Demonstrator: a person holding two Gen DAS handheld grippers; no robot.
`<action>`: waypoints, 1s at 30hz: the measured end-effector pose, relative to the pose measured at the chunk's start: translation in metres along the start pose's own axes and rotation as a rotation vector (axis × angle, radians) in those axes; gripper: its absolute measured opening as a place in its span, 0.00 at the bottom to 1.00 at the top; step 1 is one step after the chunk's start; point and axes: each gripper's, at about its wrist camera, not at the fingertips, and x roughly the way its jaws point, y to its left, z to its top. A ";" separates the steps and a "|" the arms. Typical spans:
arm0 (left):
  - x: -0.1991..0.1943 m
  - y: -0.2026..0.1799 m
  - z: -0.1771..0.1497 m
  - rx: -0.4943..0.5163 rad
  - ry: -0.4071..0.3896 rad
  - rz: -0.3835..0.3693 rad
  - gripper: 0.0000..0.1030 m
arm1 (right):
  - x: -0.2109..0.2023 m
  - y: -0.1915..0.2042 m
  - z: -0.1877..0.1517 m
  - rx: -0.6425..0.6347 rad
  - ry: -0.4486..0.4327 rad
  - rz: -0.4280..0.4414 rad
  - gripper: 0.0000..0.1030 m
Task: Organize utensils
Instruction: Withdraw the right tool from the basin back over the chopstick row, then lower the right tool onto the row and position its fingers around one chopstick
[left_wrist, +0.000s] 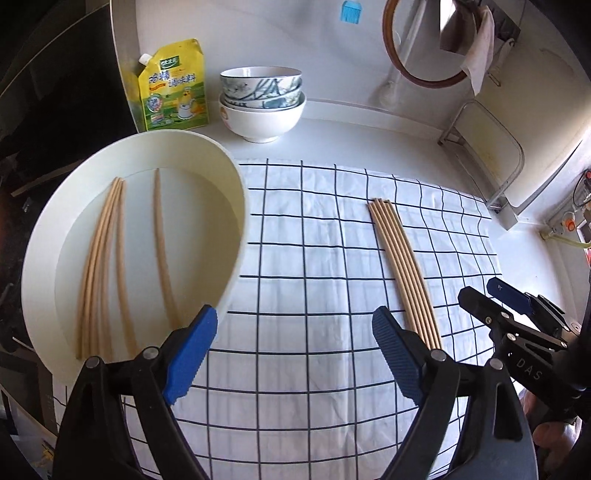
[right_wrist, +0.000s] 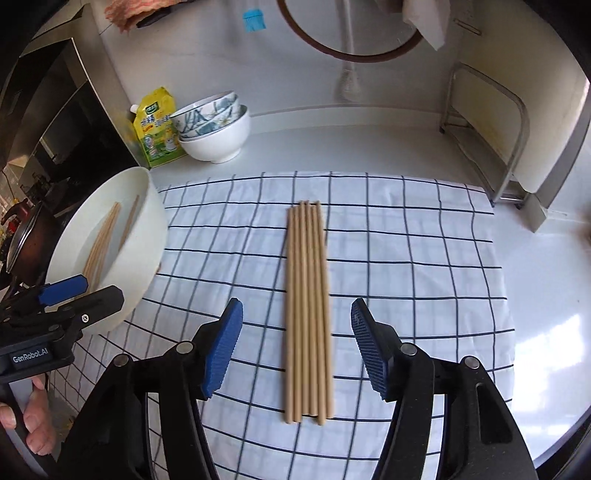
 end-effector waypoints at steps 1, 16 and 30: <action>0.003 -0.006 -0.001 0.004 0.002 -0.001 0.82 | 0.003 -0.006 -0.002 0.000 0.005 -0.009 0.57; 0.042 -0.038 -0.021 -0.007 0.055 0.029 0.83 | 0.055 -0.028 -0.022 -0.057 0.068 -0.021 0.57; 0.056 -0.045 -0.024 -0.035 0.062 0.029 0.83 | 0.067 -0.032 -0.028 -0.108 0.079 -0.067 0.57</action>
